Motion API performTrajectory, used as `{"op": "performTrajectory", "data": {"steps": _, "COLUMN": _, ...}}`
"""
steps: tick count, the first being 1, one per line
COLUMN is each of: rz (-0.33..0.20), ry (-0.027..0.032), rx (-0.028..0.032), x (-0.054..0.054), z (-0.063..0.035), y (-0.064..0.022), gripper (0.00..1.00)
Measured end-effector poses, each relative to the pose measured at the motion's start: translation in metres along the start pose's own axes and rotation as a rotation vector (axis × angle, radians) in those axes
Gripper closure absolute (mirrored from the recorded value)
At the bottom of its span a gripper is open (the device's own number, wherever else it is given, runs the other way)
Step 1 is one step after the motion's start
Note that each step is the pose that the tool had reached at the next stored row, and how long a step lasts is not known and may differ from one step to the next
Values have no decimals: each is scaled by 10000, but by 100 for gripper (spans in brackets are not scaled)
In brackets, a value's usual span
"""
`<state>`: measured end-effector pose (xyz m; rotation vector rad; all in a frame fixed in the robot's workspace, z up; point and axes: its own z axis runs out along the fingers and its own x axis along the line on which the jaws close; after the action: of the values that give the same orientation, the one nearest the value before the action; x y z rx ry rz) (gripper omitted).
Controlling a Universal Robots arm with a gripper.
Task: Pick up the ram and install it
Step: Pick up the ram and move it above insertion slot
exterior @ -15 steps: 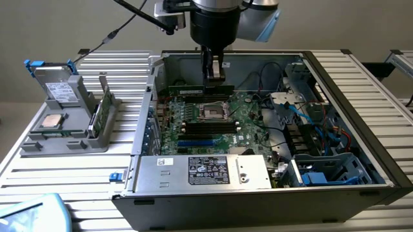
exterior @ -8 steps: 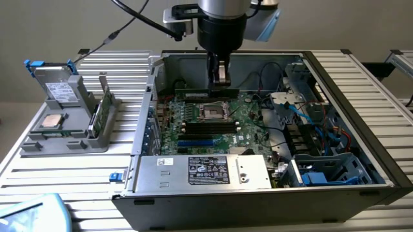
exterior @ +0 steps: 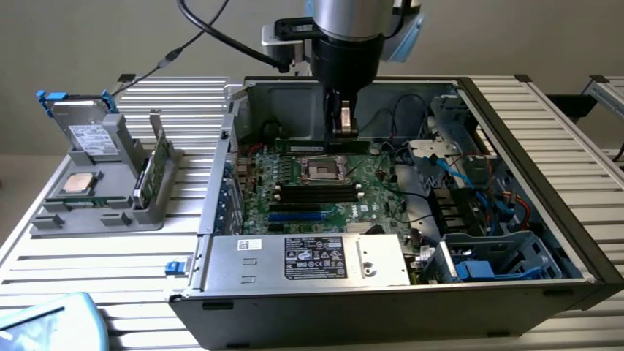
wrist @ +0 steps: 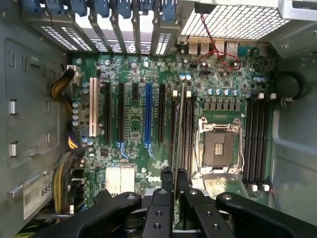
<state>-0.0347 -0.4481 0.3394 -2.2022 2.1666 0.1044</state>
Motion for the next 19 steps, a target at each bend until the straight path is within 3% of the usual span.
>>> {"op": "performTrajectory", "data": {"steps": 6, "rz": 66, "ry": -3, "rx": 7, "x": -47, "z": 110, "y": -79, "gripper": 86}}
{"op": "performTrajectory", "data": {"steps": 10, "rz": 66, "ry": 48, "rx": 6, "x": -101, "z": 177, "y": -94, "gripper": 86}}
{"op": "performTrajectory", "data": {"steps": 13, "rz": 67, "ry": 171, "rx": 5, "x": -128, "z": 212, "y": -102, "gripper": 86}}
{"op": "performTrajectory", "data": {"steps": 17, "rz": 70, "ry": 405, "rx": -1, "x": -152, "z": 249, "y": -120, "gripper": 86}}
{"op": "performTrajectory", "data": {"steps": 19, "rz": 72, "ry": 493, "rx": -3, "x": -166, "z": 275, "y": -129, "gripper": 86}}
